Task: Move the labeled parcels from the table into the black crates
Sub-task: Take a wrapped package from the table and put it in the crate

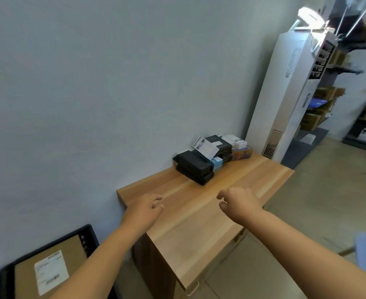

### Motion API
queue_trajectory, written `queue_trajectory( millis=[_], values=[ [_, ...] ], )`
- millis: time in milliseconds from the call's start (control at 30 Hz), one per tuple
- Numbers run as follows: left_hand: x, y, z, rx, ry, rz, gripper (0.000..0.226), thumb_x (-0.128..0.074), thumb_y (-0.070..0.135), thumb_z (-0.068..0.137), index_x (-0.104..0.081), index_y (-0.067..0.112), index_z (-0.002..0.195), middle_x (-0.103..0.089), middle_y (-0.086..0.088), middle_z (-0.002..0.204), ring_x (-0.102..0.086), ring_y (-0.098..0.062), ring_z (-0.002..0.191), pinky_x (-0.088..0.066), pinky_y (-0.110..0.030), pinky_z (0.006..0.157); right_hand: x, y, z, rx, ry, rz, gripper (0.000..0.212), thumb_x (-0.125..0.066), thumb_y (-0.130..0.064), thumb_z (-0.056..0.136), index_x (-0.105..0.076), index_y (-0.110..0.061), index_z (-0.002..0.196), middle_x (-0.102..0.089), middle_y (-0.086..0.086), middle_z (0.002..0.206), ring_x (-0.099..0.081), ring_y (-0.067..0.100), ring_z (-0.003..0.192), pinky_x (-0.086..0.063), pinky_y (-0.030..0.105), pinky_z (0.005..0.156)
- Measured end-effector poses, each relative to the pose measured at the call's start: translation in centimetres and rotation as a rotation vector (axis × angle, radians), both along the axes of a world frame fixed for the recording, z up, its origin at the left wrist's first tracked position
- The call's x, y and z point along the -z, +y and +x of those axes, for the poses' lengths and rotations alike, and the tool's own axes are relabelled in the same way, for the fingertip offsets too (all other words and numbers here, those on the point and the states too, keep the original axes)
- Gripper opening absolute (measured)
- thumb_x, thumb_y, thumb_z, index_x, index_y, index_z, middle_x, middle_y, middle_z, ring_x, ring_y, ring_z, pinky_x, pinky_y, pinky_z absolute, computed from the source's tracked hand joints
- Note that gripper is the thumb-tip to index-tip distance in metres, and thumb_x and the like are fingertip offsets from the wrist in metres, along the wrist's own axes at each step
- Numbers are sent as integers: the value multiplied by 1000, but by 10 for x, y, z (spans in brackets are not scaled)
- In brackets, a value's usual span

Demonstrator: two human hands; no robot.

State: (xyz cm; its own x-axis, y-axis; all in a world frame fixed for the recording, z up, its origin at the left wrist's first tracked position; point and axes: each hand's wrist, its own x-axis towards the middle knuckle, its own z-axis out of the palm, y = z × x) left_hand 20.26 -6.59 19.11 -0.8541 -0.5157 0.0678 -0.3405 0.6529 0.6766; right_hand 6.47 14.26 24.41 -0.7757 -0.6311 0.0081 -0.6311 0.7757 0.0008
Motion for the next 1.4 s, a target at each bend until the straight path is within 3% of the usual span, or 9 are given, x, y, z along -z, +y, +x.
queue_trajectory(
  millis=[133,233,433,600,767,933,1133,1400],
  values=[
    [12,11,-39,14,-20,13,34,-51,29,94,-54,25,128,-56,5,123,-55,-8,98,-45,-23,76,12,22,-34,38,-51,-60,32,-46,-31,96,-57,-28,125,-65,-5,115,-57,16,108,-43,31,95],
    [27,15,-72,-2,-17,58,33,-53,28,93,-56,24,126,-58,3,117,-58,-14,99,-50,-33,86,21,34,-66,59,-64,-68,32,-47,-31,95,-58,-28,125,-65,-5,116,-58,17,108,-46,31,93],
    [49,13,-156,-14,-17,71,33,-53,29,93,-56,25,126,-56,5,125,-52,-7,103,-44,-26,81,33,32,-149,59,-84,-11,33,-46,-30,96,-57,-26,127,-65,-3,119,-58,18,111,-42,32,95],
    [64,-4,-224,-76,-39,163,32,-55,28,92,-58,24,124,-60,7,112,-57,-11,103,-48,-29,86,40,9,-224,12,-105,15,33,-45,-30,96,-57,-25,126,-65,-3,116,-58,18,108,-44,32,93],
    [76,-16,-279,-105,-62,190,31,-49,30,96,-58,23,124,-58,4,125,-55,-12,109,-44,-27,87,55,-13,-287,-7,-180,30,34,-44,-30,96,-55,-25,128,-63,-2,120,-57,19,110,-44,32,94],
    [83,-27,-305,-130,-81,182,20,-42,29,99,-62,30,97,-61,6,99,-59,-17,99,-41,-28,82,88,-32,-333,50,-380,-6,37,-51,-34,93,-55,-25,129,-59,-2,125,-57,17,111,-51,34,91],
    [100,-51,-309,-274,-148,209,35,-49,25,97,-56,14,129,-57,-3,131,-53,-18,120,-39,-26,96,122,-74,-374,12,-479,-21,49,-56,-32,92,-45,-23,139,-54,2,134,-55,19,116,-49,30,91],
    [104,-60,-345,-510,-177,261,44,-53,22,95,-46,16,138,-56,-5,131,-53,-20,120,-37,-25,95,157,-138,-436,-160,-403,-23,58,-58,-31,90,-36,-15,140,-37,7,143,-38,25,129,-39,34,103]
  ],
)
